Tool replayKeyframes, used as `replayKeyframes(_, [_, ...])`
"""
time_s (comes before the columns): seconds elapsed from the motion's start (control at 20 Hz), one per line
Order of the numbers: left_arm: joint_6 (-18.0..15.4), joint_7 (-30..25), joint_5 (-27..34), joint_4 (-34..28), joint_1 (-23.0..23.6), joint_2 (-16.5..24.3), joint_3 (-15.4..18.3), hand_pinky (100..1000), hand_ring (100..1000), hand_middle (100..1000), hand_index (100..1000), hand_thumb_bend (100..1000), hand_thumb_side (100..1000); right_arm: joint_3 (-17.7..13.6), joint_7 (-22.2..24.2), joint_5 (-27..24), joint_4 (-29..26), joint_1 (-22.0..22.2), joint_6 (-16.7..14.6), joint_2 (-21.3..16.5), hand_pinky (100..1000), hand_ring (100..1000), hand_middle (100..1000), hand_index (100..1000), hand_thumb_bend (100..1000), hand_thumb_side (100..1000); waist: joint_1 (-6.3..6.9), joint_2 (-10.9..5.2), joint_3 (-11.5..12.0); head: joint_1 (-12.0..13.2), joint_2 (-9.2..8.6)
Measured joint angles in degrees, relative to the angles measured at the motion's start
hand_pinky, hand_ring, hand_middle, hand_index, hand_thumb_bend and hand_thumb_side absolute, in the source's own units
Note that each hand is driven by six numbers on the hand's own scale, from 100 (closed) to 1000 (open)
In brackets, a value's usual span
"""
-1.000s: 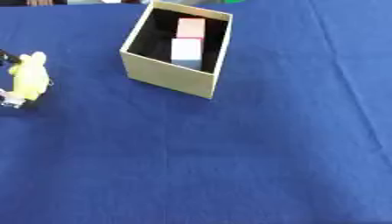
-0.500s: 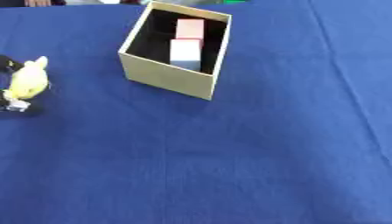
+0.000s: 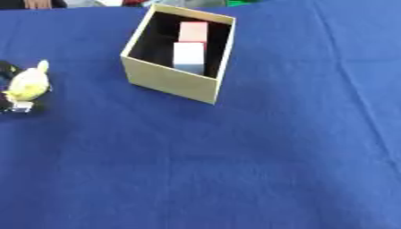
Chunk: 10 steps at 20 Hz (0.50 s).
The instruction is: Pick up objects on the table and place them in the box.
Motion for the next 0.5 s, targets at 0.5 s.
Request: replayKeyframes(0.5, [0.3,0.9,0.1,0.8,0.0,0.0,0.1,746,796,727,800,363,685,0.0,-0.2,0.0,0.0,0.0,0.0,0.0,851,729,662,771,100,817,0.02,0.02,-0.3,0.0,-0.32])
